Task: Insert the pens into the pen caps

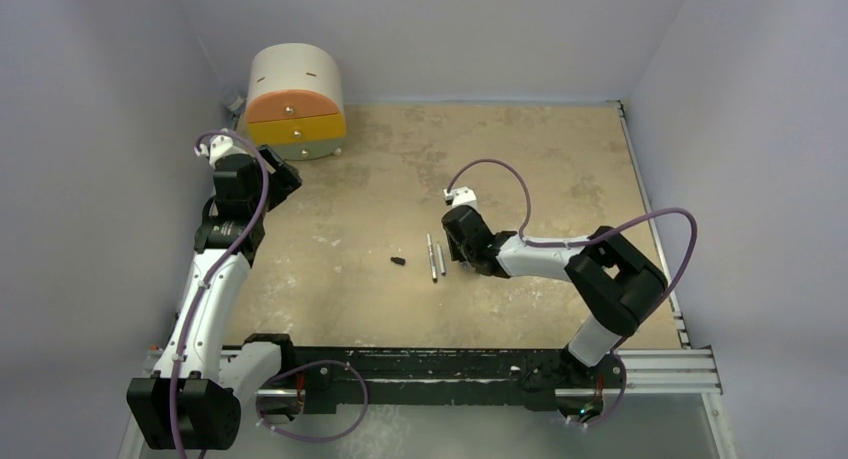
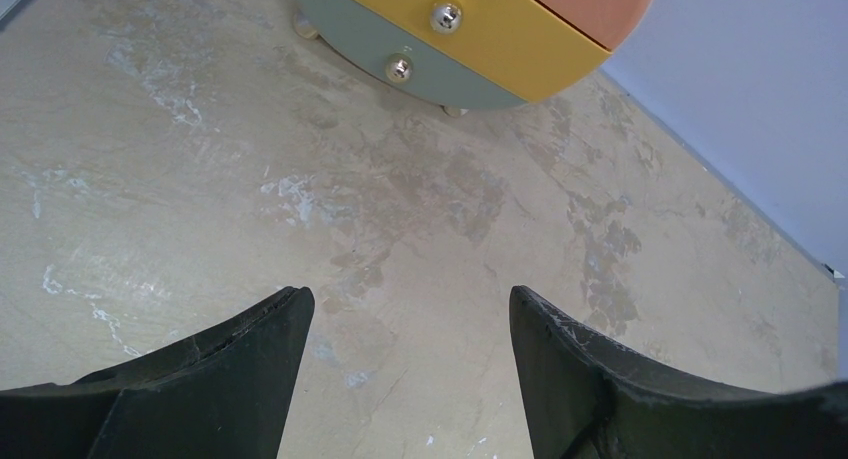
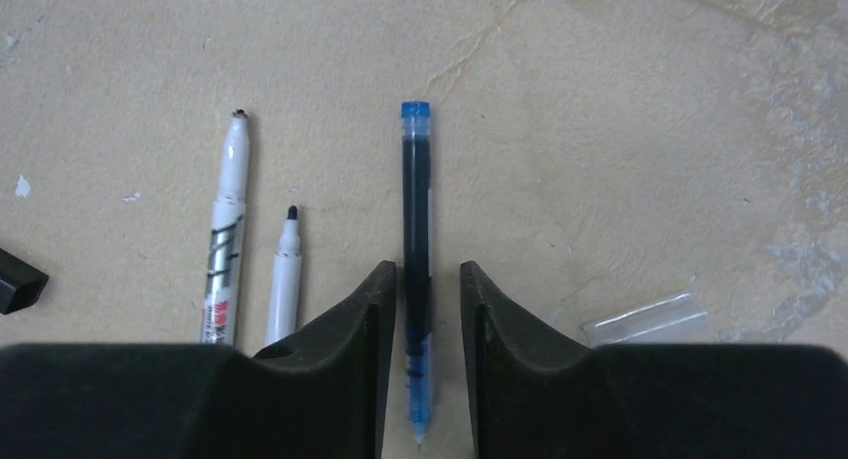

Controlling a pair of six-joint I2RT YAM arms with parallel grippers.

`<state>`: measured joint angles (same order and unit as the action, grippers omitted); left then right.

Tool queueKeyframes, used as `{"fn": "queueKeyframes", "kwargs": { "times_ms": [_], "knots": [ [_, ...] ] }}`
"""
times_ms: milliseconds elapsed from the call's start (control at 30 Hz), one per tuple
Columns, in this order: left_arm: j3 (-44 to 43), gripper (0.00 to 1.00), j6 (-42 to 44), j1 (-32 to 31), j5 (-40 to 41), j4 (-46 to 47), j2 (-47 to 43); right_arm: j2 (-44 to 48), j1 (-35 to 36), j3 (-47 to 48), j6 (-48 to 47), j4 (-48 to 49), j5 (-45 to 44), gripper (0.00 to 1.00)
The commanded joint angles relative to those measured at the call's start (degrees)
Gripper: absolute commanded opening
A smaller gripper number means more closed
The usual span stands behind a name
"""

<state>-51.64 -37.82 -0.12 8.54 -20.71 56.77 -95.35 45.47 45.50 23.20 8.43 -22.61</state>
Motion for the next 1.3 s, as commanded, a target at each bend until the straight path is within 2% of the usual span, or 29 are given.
{"fn": "queueKeyframes", "kwargs": {
  "times_ms": [0, 67, 133, 267, 367, 433, 467, 567, 700, 767, 833, 933, 1067, 1267],
  "knots": [
    [0.4, 0.72, 0.9, 0.3, -0.9, 1.6, -1.0, 2.7, -0.2, -2.3, 2.8, 0.7, 1.1, 0.26],
    [0.4, 0.72, 0.9, 0.3, -1.3, 1.7, -1.1, 2.8, -0.2, -3.4, 3.0, 1.4, 2.1, 0.15],
    [0.5, 0.72, 0.8, 0.3, -1.7, 2.1, -0.9, 2.6, -0.2, -3.9, 3.0, 1.7, 2.4, 0.00],
    [0.9, 0.72, -0.7, 0.3, -5.5, 4.0, 0.1, 5.8, -0.1, -4.0, 0.7, 1.9, 1.1, 0.00],
    [1.5, 0.74, -2.8, 0.1, -16.8, 8.9, 1.5, 13.1, -0.1, -5.1, -2.8, 3.9, 0.2, 0.00],
    [4.2, 0.75, -5.9, -1.1, -24.9, 17.5, 0.1, 19.1, -0.1, -5.5, -4.3, 5.1, 4.2, 0.00],
    [5.7, 0.71, -7.5, -2.3, -27.6, 21.8, -1.2, 22.6, -0.1, -5.2, -4.9, 5.1, 7.0, 0.00],
    [9.7, 0.67, -9.4, -7.4, -29.0, 32.4, -5.7, 27.8, -0.1, -2.9, -8.3, 5.8, 11.8, 0.00],
    [12.6, 0.73, -14.4, -13.6, -33.0, 44.6, -4.5, 29.8, 0.0, 1.0, -8.3, 6.9, 21.5, 0.00],
    [14.2, 0.78, -17.8, -15.6, -36.2, 54.5, -2.8, 29.9, 0.2, 2.2, -7.9, 7.7, 23.8, 0.00],
    [14.8, 0.79, -18.8, -17.9, -37.7, 58.8, -2.1, 29.9, 0.5, 3.1, -7.7, 8.4, 25.0, 0.00],
    [13.5, 0.79, -15.7, -20.4, -37.8, 56.0, -2.0, 30.5, 1.8, 4.2, -8.0, 8.8, 25.1, 0.00],
    [11.6, 0.64, -13.8, -21.8, -37.1, 51.9, -1.1, 30.5, 4.6, 7.0, -9.6, 7.0, 24.6, 0.00],
    [9.6, 0.63, -9.6, -24.6, -32.9, 45.4, 0.0, 30.3, 7.6, 8.8, -10.2, 6.4, 22.5, 0.00]
  ]
}}
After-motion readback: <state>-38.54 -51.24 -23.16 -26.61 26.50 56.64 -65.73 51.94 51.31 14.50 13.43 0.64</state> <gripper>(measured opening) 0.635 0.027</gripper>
